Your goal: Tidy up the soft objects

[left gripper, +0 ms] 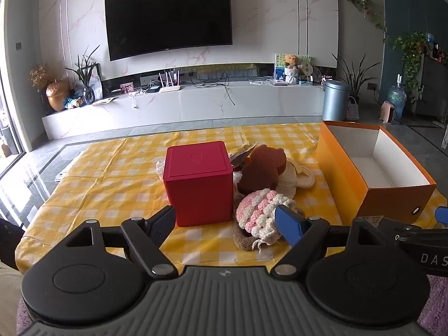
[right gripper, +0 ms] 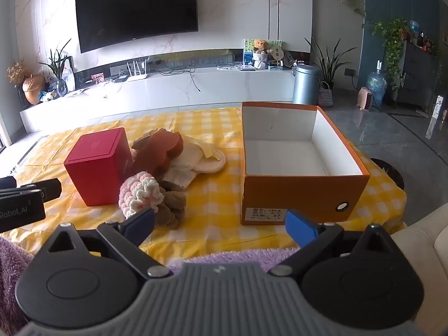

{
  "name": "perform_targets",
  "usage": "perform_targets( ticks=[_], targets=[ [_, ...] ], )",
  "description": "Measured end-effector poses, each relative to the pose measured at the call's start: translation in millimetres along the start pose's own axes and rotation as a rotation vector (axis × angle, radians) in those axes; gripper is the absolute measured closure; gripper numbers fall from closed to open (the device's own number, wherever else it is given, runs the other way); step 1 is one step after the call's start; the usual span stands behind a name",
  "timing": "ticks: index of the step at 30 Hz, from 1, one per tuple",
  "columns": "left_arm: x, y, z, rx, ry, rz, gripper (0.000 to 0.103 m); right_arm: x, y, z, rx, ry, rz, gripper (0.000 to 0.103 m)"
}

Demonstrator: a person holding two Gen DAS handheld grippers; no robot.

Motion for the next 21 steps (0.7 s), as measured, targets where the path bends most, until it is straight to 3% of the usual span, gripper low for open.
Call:
perform_targets(
  ticks=[9,21],
  targets=[
    [0,-18,11,-0.023,-0.028,0.008,0.009,0,-1,2,0.001,-0.020,-0.004,0.005],
    [2,-2,9,-0.003,-0.035,-0.009,0.009,-2,-1,7,0.017,-0.020,0.012,0.005]
  ],
)
Point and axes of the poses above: each gripper's, at about its wrist camera, not at the fingertips, and x roughly the way its jaws point, y to its right, z to its underside, the point moved 2 cm from there along x, roughly the way its jaws point, and after that the axes turned 1 degree about z, right-handed, at the moved point
